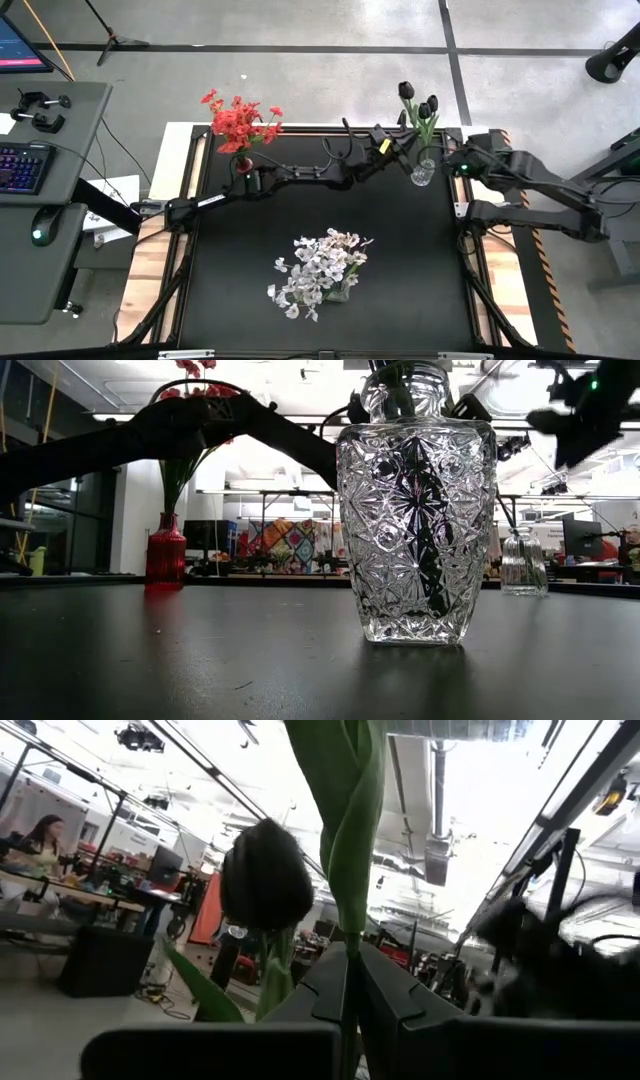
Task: Sort flowers into vase by color
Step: Put the black tulip into the top transparent vase
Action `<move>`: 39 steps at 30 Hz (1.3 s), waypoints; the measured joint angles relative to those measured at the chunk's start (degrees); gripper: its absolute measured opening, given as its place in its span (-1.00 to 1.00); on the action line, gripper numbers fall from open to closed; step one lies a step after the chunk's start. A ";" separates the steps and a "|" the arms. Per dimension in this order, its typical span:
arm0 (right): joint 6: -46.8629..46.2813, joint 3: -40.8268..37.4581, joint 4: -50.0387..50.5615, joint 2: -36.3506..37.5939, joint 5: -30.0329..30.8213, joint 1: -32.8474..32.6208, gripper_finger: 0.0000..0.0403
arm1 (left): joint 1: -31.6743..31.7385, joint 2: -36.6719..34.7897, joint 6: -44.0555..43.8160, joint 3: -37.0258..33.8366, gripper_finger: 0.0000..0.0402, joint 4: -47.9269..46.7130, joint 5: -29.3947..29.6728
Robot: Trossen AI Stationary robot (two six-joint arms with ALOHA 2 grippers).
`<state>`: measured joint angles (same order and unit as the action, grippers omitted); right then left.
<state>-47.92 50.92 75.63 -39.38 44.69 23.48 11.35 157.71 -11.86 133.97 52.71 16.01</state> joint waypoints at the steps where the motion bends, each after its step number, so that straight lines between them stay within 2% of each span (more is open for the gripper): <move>1: -0.83 -1.51 -0.34 0.11 -1.24 0.71 -0.76 | 0.04 0.00 0.00 0.00 -1.00 -0.02 0.00; 3: -1.14 -4.87 -2.05 0.48 -4.66 2.45 -0.92 | 0.18 0.00 0.01 0.00 -1.00 -0.12 0.00; 7: 0.20 -11.83 -9.64 1.04 -12.27 7.76 -0.96 | 0.16 0.00 0.02 0.00 -1.00 -0.07 0.00; 11: 4.55 -16.43 -22.26 1.66 -20.02 14.26 -0.98 | 0.16 0.00 0.02 0.00 -1.00 -0.15 -0.10; 13: 6.30 -17.05 -26.00 1.46 -23.02 18.04 -1.00 | 0.16 0.00 0.02 0.00 -1.00 -0.11 -0.51; 17: 7.25 -17.05 -28.88 -0.48 -24.45 25.85 -1.00 | 0.18 0.00 0.04 0.00 -1.00 -0.15 -0.54; 24: 13.79 -17.05 -36.90 -8.56 -36.70 37.48 -1.00 | 0.21 0.00 0.02 0.00 -1.00 -0.13 -0.61; 29: 17.08 -17.05 -39.81 -13.72 -43.62 40.99 -1.00 | 0.18 0.00 0.02 0.00 -1.00 -0.16 -0.59; 39: 18.91 -17.05 -39.05 -13.37 -51.25 41.42 -1.00 | 0.27 0.00 -0.01 0.00 -1.00 -0.15 -0.26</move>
<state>-29.01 33.87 36.58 -52.75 -6.56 64.90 11.62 157.71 -11.87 133.97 52.56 15.75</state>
